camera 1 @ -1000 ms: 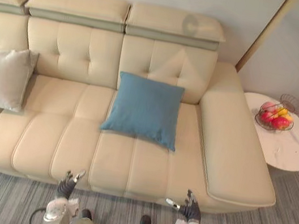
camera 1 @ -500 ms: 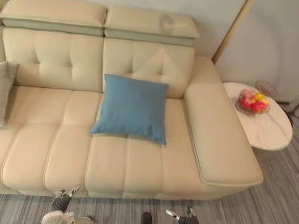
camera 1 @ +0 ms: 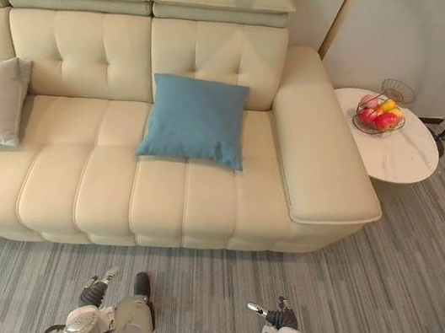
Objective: Pick up cushions and gather them together orderly.
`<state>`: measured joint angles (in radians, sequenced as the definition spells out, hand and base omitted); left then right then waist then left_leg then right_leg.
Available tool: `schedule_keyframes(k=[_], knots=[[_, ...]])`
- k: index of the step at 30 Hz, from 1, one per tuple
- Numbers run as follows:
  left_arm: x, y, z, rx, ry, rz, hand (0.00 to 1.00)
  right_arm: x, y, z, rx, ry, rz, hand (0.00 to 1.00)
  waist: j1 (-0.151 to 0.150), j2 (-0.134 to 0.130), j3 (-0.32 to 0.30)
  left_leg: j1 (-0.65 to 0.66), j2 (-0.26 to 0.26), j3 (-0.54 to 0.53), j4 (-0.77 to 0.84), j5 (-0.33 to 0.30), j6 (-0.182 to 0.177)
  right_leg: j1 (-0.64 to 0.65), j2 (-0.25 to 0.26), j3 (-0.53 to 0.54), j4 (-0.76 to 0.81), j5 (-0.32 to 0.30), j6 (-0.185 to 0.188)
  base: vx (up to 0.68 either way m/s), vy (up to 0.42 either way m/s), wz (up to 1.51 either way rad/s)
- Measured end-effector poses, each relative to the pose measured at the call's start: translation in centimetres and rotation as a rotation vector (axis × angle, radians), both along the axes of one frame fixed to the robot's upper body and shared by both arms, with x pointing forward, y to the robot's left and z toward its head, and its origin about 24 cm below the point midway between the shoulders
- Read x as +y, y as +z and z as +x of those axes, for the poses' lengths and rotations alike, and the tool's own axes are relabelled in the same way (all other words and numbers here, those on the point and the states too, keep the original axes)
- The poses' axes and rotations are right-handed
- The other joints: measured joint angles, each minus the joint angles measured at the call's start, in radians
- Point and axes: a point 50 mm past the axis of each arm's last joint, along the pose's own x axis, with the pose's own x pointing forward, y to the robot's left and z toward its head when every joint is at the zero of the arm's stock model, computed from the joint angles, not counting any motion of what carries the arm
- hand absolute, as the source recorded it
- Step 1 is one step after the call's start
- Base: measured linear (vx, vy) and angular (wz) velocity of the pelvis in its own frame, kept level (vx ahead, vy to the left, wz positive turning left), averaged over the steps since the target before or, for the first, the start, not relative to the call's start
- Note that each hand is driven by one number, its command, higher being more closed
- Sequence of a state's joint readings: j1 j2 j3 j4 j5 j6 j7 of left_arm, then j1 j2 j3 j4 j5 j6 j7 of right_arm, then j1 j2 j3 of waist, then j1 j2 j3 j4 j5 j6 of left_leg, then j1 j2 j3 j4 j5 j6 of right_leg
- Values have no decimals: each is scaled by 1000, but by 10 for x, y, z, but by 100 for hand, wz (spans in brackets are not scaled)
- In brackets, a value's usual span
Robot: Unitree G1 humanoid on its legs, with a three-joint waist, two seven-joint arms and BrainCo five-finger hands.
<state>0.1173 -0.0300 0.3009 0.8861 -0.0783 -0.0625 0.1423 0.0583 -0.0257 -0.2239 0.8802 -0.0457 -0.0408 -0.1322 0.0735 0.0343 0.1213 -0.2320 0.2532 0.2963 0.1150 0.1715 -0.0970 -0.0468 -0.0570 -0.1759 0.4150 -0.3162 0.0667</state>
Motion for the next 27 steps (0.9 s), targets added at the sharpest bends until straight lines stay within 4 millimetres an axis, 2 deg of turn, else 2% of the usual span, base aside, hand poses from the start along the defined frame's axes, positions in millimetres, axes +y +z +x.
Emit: schedule_keyframes(k=[1, 2, 3, 4, 5, 6, 7, 8, 9, 11, 12, 14, 18, 19, 21, 22, 27], knots=[[0, 0, -1, 1, 0, 2, 0, 0, 0, -1, 5, 4, -3, 0, -2, -1, 0, 5, -1, 0, -16, -10, -12, 1, 1, -4, -2, 4, -6, -247, 0, 22], [0, 1, 0, -4, -11, 8, 0, 2, 0, -1, 2, 3, 0, 0, -13, -28, 3, 1, -19, -4, -30, -58, -61, -10, -20, -17, -28, 27, -33, -223, 30, 15], [0, 1, 1, -9, -13, 10, 0, 5, 0, 0, -2, 1, 5, 0, -15, -33, 4, -6, -28, -10, -15, -58, -50, -16, -30, -18, -34, 34, -38, -184, 81, 15], [-1, 2, 3, -14, -23, 11, 0, 2, 0, 0, -2, -7, -2, 0, -19, -35, 5, -20, -51, -37, 66, -70, -30, -31, -50, -21, -41, 51, -37, -179, 124, 4], [-3, 2, 6, -17, -30, 9, 0, -3, 0, -3, 5, -27, -8, 0, -27, -34, 5, -10, -83, -58, 203, -149, 16, -46, -74, -12, -53, 78, -23, -177, 146, 1], [-3, 2, 5, -16, -31, 8, 0, -3, -1, -4, 8, -29, -8, 0, -27, -34, 5, -4, -89, -61, 231, -186, 22, -50, -78, -8, -57, 84, -18, -154, 183, -12], [-3, 1, 3, -9, -29, 6, 0, -4, -2, -8, 16, -37, -4, 0, -25, -31, 5, 13, -91, -80, 276, -264, 27, -60, -81, 5, -69, 105, -7, -117, 185, -20], [-4, 0, 1, -1, -26, 4, 0, -2, -3, -11, 22, -48, 3, 0, -26, -20, 3, 26, -94, -100, 277, -311, 24, -63, -80, 12, -80, 122, 7, -87, 148, -23], [-3, 0, 2, -4, -25, 3, 0, -2, -4, -12, 26, -54, 6, 0, -27, -23, 7, 28, -105, -99, 268, -307, 36, -60, -84, 20, -89, 133, 14, -117, 180, -21], [2, 0, -2, 8, -22, 15, 0, 3, -6, -17, 37, -79, 28, 0, -35, -51, -3, 64, -146, -73, 171, -281, 46, -43, -102, 34, -158, 166, 18, -103, 182, -12], [5, 0, -5, 16, -26, 27, 0, 6, -9, -27, 55, -110, 49, 0, -40, -71, -16, 92, -174, -66, 110, -264, 54, -19, -118, 32, -210, 196, 16, -28, 113, -1], [5, -1, -6, 23, -31, 31, 0, 6, -10, -28, 58, -128, 57, 0, -42, -76, -20, 110, -193, -64, 81, -263, 54, 4, -125, 37, -256, 216, 11, -45, 111, 0], [5, -5, -13, 60, -33, 22, 0, 2, -14, -38, 95, -178, 67, 0, -53, -75, -40, 176, -237, -69, -54, -235, 48, 28, -133, 65, -308, 222, 6, -10, 59, 4], [3, -7, -17, 76, -36, 12, 0, 0, -15, -40, 99, -187, 66, 0, -53, -78, -58, 210, -248, -76, -130, -198, 42, 31, -130, 69, -318, 223, 6, 27, -9, 5], [3, -8, -19, 89, -39, 8, 0, -1, -16, -42, 107, -195, 66, 0, -54, -74, -59, 245, -252, -80, -187, -171, 39, 41, -121, 79, -324, 235, 10, 18, -10, 2], [9, -13, -24, 153, -101, 16, 0, -10, -20, -44, 166, -217, 74, 0, -82, -61, -58, 350, -235, -157, -194, -132, 60, 152, -78, 109, -382, 245, 26, 0, 0, 0], [9, -13, -23, 153, -100, 16, 0, -10, -20, -44, 167, -217, 74, 0, -82, -64, -59, 349, -235, -157, -193, -131, 62, 154, -77, 109, -384, 247, 28, 0, 0, 0]])
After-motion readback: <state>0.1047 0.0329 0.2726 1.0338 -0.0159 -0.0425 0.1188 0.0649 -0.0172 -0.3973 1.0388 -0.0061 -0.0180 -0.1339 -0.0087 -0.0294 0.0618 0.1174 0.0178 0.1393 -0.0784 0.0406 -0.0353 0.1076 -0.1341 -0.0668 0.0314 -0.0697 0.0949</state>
